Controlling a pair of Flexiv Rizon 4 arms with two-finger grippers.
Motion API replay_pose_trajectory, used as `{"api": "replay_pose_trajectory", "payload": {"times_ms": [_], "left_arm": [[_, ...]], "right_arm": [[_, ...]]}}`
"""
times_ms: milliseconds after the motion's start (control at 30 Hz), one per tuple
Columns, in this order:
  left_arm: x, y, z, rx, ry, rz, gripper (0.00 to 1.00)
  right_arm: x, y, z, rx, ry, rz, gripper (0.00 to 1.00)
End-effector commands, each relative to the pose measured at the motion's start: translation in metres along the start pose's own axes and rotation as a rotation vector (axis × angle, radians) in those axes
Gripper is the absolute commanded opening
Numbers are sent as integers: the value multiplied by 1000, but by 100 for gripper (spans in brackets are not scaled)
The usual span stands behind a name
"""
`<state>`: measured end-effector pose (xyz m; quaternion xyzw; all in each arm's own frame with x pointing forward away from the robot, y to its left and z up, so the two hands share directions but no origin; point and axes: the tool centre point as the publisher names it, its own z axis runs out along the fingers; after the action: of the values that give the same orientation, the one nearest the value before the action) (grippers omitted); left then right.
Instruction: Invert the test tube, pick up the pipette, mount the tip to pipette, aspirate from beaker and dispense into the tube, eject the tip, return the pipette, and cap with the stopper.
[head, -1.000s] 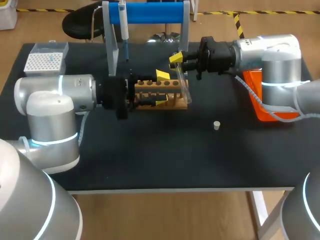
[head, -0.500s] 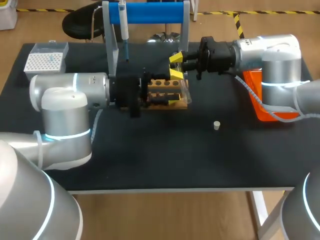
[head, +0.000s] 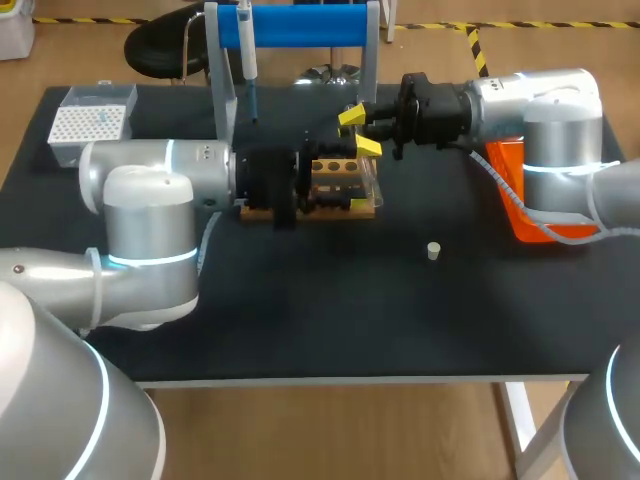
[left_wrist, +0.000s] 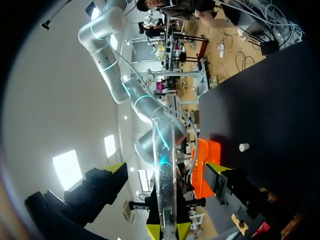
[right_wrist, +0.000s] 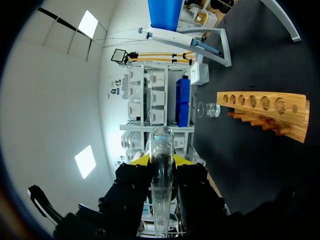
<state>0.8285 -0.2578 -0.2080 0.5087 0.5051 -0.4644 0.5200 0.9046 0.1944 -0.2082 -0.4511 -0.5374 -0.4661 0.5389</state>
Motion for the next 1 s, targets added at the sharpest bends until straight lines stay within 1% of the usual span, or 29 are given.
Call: {"api": "replay_pose_trajectory", "payload": {"times_ms": [33, 100, 133, 167, 200, 267, 333, 433, 500, 533, 567, 667, 700, 733, 1000], "left_arm": [[-1, 3, 3, 3, -6, 9, 96], [-3, 2, 2, 4, -11, 14, 95], [-3, 1, 2, 3, -11, 17, 85], [-3, 0, 2, 2, -11, 18, 82], [-4, 0, 2, 2, -11, 19, 81], [-4, -2, 2, 1, -13, 20, 77], [-4, -4, 1, 1, -17, 22, 69], [-4, -6, 2, 2, -18, 24, 65], [-4, -7, 2, 3, -18, 23, 65], [-4, -7, 3, 3, -17, 24, 64], [-4, -8, 3, 4, -17, 25, 61], [-4, -8, 3, 4, -19, 25, 59], [-5, -8, 3, 5, -21, 27, 50], [-5, -8, 3, 5, -22, 27, 48], [-5, -9, 5, 11, -21, 26, 49]], "right_arm": [[1, -1, -1, -1, -3, 0, 0], [1, -1, -1, -1, -3, 0, 0], [1, -1, -1, -1, -3, 0, 0], [1, -1, -1, -1, -3, 0, 0], [1, -1, -1, -1, -3, 0, 0], [1, -1, -1, -1, -3, 0, 0], [1, -1, -1, -1, -3, 0, 0], [1, -1, -1, -1, -3, 0, 0], [1, -1, -1, -1, -3, 0, 0], [1, -1, -1, -1, -3, 0, 0], [1, -1, -1, -1, -3, 0, 0], [1, -1, -1, -1, -3, 0, 0], [1, -1, -1, -1, -3, 0, 0], [1, -1, -1, -1, -3, 0, 0], [1, -1, -1, -1, -3, 0, 0]]}}
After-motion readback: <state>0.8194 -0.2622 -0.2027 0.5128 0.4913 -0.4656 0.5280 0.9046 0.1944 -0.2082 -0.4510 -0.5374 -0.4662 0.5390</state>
